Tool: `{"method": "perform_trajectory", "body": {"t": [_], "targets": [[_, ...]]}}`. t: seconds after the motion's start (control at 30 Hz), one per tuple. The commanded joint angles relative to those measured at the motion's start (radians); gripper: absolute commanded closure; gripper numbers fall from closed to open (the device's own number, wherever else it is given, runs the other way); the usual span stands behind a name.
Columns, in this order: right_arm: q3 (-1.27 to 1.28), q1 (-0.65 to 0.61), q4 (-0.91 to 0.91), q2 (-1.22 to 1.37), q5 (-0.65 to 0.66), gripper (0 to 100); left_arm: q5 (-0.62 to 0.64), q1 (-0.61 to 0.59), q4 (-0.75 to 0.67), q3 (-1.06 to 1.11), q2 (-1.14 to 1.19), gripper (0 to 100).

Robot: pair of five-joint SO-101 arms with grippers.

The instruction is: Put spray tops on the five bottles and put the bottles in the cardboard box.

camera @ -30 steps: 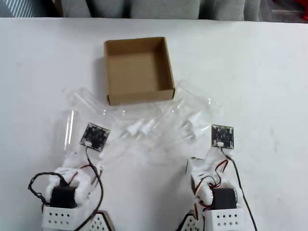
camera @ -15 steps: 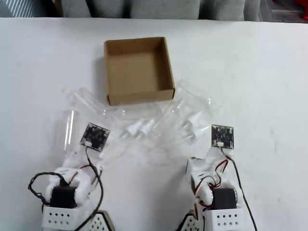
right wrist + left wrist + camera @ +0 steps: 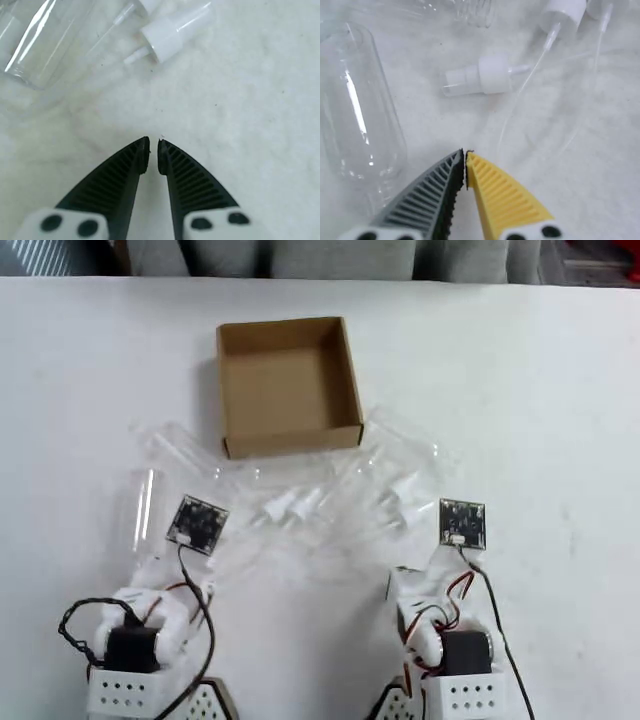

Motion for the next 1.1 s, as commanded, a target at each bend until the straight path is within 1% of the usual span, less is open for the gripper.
{"method": "perform_trajectory", "body": {"t": [0.0,0.43,0.53,0.63,0.73,0.9,1.03,1.07], "targets": [[0.008,0.001,0.005,-0.002,-0.006,98.4,-0.005,-0.005,0.005,-0.005,-0.016,98],[0.002,0.019,-0.001,-0.004,-0.006,98.4,-0.008,-0.002,0.005,-0.005,-0.016,98],[-0.006,0.088,-0.036,-0.004,-0.006,98.4,-0.008,-0.002,0.005,-0.005,-0.016,98],[-0.003,0.196,-0.101,-0.004,-0.006,98.4,-0.009,-0.005,-0.006,-0.005,-0.016,98],[-0.002,0.275,-0.16,-0.004,-0.006,98.4,-0.011,-0.01,-0.034,-0.054,-0.016,98],[0.0,0.314,-0.177,-0.004,-0.005,98.4,-0.012,-0.01,-0.046,-0.153,-0.016,98],[0.005,0.344,-0.171,-0.004,-0.005,98.4,-0.015,-0.01,-0.167,-0.189,-0.016,98],[0.008,0.344,-0.168,-0.002,-0.005,98.4,-0.037,-0.01,-0.192,-0.203,-0.016,98]]}}
